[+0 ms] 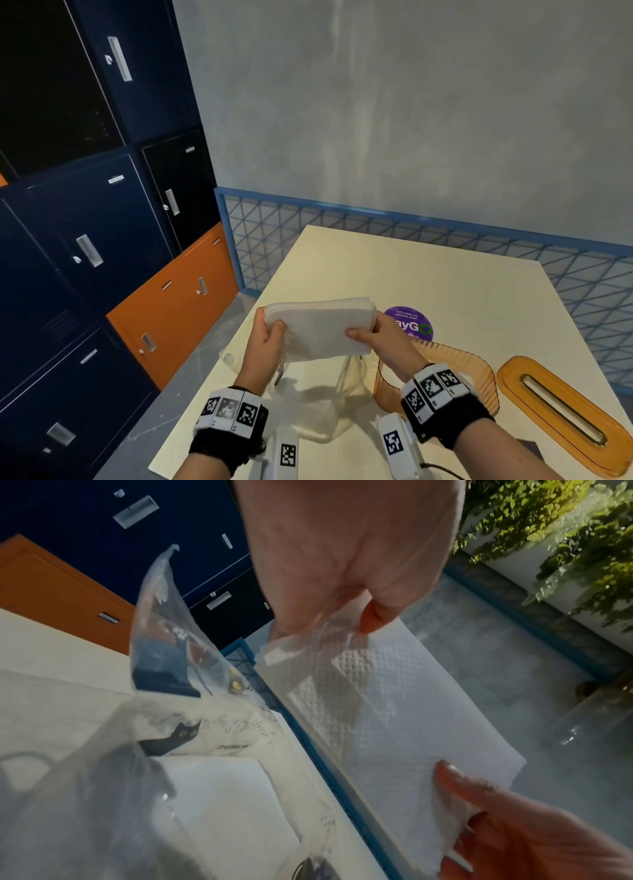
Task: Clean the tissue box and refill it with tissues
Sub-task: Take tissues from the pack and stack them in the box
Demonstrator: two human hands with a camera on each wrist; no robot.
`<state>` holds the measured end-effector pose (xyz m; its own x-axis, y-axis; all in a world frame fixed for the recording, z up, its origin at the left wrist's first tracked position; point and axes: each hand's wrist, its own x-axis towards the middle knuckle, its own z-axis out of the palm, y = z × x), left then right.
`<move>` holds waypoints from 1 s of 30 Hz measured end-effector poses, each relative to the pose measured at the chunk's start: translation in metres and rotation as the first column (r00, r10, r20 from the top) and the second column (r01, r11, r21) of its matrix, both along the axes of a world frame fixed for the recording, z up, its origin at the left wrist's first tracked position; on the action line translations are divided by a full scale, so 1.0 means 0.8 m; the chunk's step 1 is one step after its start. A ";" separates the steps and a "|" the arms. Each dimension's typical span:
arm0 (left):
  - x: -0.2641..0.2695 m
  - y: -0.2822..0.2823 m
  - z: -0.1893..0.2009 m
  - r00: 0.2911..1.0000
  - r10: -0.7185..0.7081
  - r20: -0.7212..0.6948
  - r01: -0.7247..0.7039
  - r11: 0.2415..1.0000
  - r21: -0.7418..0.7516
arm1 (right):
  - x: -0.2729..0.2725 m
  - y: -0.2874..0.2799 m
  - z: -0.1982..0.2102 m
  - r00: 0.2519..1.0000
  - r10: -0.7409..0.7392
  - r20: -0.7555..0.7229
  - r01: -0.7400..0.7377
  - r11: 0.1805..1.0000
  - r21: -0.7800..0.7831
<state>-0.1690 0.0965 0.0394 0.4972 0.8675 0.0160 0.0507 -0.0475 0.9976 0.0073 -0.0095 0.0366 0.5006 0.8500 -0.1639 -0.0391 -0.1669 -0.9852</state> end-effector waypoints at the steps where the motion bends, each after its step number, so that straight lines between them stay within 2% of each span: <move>1: 0.003 0.001 -0.005 1.000 0.018 0.002 -0.018 1.000 0.005 | -0.002 0.001 -0.003 0.999 -0.026 0.027 0.026 1.000 0.011; 4: 0.007 0.003 -0.029 0.996 0.078 -0.039 -0.078 0.997 -0.001 | -0.008 0.000 -0.021 0.995 -0.049 0.087 0.048 0.999 0.013; 7: 0.010 -0.002 -0.062 0.979 0.089 -0.185 -0.086 0.996 0.022 | -0.016 -0.003 -0.057 0.981 -0.013 0.194 0.032 0.995 -0.097; 10: 0.016 -0.006 -0.083 0.964 0.078 -0.255 -0.070 0.997 0.038 | -0.022 -0.005 -0.077 0.964 0.000 0.264 0.044 0.986 -0.163; 13: 0.018 -0.003 -0.081 0.959 0.098 -0.266 -0.071 0.991 0.111 | -0.021 -0.001 -0.075 0.967 -0.046 0.249 0.078 0.990 -0.120; 16: 0.014 0.004 -0.073 0.968 0.141 -0.209 -0.101 0.977 0.188 | -0.018 0.003 -0.069 0.980 -0.094 0.173 0.108 0.992 -0.072; 18: 0.011 0.009 -0.078 0.965 0.133 -0.227 -0.099 0.983 0.155 | -0.018 0.002 -0.072 0.984 -0.089 0.156 0.104 0.991 -0.090; 20: 0.007 0.011 -0.089 0.947 0.097 -0.306 -0.069 0.993 0.100 | -0.019 0.000 -0.078 0.983 -0.048 0.178 0.078 0.983 -0.168; 24: 0.011 0.019 -0.110 0.907 0.070 -0.416 -0.032 0.995 0.097 | -0.020 0.002 -0.084 0.969 -0.043 0.243 0.105 0.963 -0.248; 27: 0.014 0.023 -0.112 0.905 0.076 -0.419 -0.035 0.994 0.103 | -0.019 0.009 -0.081 0.958 -0.074 0.277 0.150 0.953 -0.264; 30: 0.011 0.020 -0.108 0.924 0.130 -0.359 -0.075 0.983 0.165 | -0.020 0.012 -0.075 0.951 -0.131 0.279 0.188 0.964 -0.189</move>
